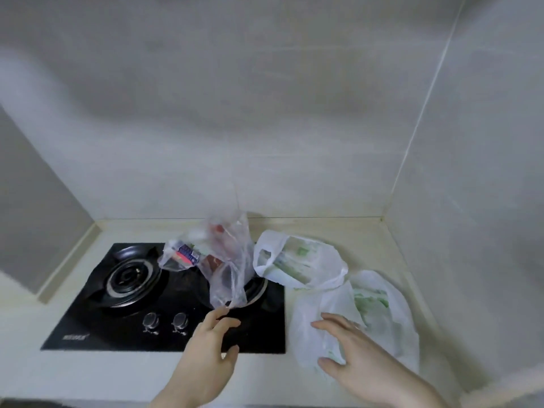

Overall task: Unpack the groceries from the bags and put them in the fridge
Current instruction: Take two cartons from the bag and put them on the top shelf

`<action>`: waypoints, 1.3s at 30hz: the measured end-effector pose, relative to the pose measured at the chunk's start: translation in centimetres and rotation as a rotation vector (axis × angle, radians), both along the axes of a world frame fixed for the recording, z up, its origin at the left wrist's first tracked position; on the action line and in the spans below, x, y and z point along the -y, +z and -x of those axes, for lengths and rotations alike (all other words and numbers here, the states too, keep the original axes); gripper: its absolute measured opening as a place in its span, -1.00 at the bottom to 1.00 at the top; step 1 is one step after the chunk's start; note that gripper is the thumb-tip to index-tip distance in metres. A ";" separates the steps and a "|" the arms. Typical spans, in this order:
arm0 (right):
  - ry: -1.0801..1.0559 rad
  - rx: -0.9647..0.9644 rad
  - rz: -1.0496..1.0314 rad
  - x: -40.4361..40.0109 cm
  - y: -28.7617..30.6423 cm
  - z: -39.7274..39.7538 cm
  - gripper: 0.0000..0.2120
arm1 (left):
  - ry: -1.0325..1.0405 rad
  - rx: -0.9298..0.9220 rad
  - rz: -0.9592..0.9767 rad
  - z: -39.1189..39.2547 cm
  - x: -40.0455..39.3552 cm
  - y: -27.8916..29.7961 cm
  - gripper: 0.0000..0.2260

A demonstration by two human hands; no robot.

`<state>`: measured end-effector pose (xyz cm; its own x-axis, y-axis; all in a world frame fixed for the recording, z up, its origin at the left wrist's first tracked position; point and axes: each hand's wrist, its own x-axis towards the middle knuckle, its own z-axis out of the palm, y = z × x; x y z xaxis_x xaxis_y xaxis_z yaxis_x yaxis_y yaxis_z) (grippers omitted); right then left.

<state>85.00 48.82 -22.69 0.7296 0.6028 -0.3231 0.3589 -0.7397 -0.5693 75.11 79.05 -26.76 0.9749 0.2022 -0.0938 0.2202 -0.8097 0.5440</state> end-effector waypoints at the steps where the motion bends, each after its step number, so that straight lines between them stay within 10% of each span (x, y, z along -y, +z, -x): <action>1: 0.022 -0.019 0.014 -0.8 0.0 -0.6 -0.42 | 0.026 -0.009 0.009 0.3 -0.4 -0.4 -0.61; 31: -0.076 -0.291 -0.010 -32.1 -7.0 -8.9 -0.32 | 0.033 -0.364 -0.208 -18.2 -28.8 -6.6 -0.21; 39: -0.204 -0.252 0.062 -34.9 -7.4 -12.1 -0.20 | -0.051 -0.311 -0.385 -19.4 -31.6 -5.3 -0.49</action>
<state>97.12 83.69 -30.07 0.7252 0.4262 -0.5408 0.0536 -0.8180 -0.5728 94.55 110.61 -32.07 0.9222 0.2324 -0.3091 0.2797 -0.9527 0.1184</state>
